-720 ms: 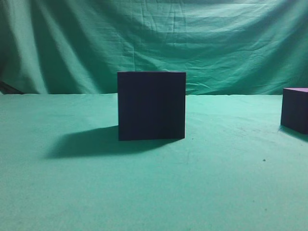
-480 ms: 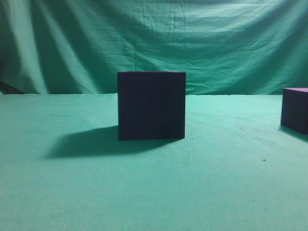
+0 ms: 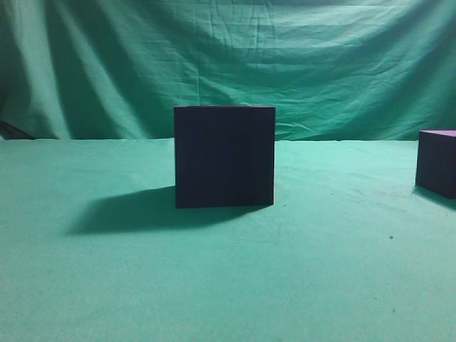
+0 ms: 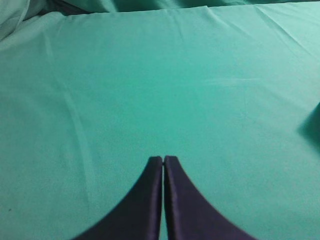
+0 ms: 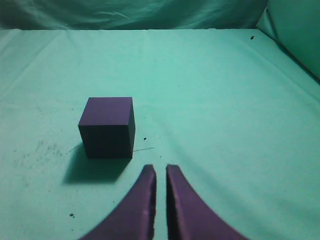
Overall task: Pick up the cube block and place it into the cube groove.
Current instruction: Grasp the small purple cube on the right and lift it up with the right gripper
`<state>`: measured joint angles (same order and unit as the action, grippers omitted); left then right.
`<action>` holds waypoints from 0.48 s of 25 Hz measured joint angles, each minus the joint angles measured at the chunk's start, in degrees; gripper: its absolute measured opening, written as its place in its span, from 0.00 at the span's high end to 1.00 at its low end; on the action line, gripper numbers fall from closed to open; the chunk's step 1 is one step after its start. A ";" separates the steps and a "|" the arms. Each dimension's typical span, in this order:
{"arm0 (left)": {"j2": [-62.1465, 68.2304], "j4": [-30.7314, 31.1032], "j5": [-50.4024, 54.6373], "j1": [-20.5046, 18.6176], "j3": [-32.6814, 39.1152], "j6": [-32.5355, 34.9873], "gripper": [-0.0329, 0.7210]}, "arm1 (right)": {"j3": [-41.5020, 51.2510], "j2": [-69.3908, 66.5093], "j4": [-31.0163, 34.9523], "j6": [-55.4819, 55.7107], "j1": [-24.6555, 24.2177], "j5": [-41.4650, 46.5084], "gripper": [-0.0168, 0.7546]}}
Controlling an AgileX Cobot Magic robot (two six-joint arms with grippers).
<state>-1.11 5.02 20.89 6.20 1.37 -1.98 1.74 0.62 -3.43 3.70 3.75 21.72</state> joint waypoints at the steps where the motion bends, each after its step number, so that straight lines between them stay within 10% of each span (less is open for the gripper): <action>1: 0.00 0.00 0.00 0.00 0.00 0.00 0.96 | 0.00 0.00 0.00 0.00 0.00 0.00 0.92; 12: 0.00 0.00 0.00 0.00 0.00 0.00 0.96 | 0.00 0.00 0.00 0.00 0.00 -1.01 0.92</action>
<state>-1.11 5.02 20.89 6.20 1.37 -1.98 1.74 0.62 -3.43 3.70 3.75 20.71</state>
